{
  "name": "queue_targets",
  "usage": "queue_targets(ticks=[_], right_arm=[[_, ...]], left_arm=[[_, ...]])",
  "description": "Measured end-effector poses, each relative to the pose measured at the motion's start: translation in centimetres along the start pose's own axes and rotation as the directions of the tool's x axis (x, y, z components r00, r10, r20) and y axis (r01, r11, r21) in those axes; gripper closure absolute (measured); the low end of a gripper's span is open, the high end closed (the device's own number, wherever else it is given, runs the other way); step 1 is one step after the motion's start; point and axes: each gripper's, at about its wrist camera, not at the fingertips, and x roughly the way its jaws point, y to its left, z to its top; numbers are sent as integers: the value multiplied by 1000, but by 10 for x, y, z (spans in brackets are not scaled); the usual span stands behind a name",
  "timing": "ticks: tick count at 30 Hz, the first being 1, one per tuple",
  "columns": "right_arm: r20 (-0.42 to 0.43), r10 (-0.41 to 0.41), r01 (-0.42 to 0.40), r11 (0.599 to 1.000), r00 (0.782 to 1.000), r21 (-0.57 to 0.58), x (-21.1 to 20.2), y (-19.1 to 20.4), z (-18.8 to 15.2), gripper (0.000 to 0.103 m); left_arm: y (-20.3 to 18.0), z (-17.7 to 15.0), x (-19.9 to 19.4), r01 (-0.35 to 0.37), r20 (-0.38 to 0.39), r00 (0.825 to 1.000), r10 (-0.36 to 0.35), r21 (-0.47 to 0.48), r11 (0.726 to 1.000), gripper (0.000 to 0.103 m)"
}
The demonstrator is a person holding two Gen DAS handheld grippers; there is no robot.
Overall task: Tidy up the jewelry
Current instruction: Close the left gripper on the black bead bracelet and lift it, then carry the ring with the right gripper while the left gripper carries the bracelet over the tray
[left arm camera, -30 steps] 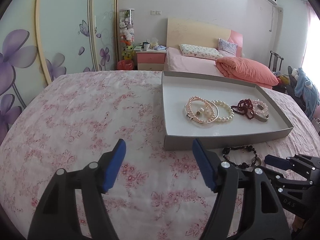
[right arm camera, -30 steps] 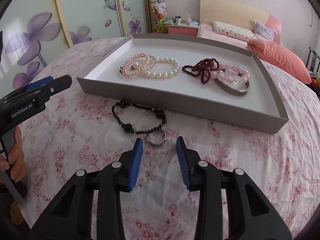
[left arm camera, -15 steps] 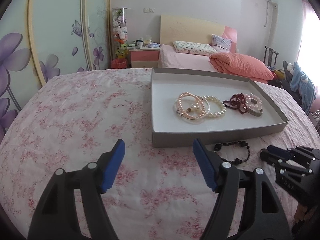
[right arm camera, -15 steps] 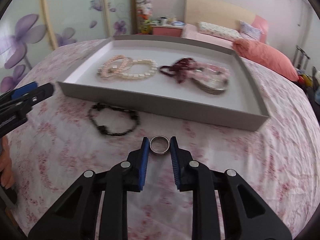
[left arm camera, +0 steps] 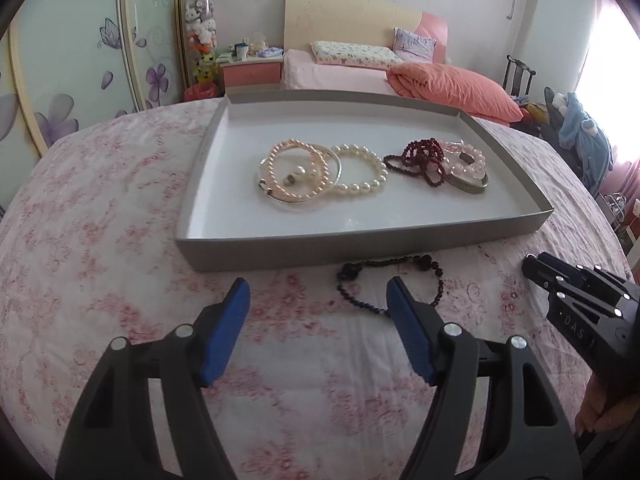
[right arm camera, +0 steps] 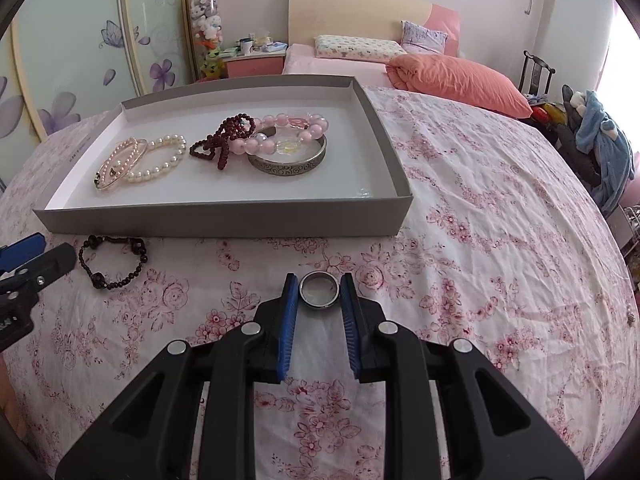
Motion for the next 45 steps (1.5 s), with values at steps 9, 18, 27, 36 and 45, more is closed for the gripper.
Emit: queue_targets(ticks=[9,18,27,36,45], right_arm=[[-2,23,-23,1000,1000,17,0,-5,0,80],[-2,27,-27,1000,1000,14,0,-4,1,80],[-2,54,-54,998,999,-42,0,9,0,80],[-3,66,-66,997,998,-31,1,7,1,80],[-2,74,-74,997,997,-13,0,5,1,80]], left_arm=[[-16,6,22,-46,-40,998,45,-17,999,59],[-13,2,19,-78,-30,996,78,13,997,90],[17,-15,1,-100,-36,994,101,8,995,88],[15,-20,-1,-99,-18,995,99,24,995,90],[21,-20,-4,-79,-24,997,79,-10,997,92]])
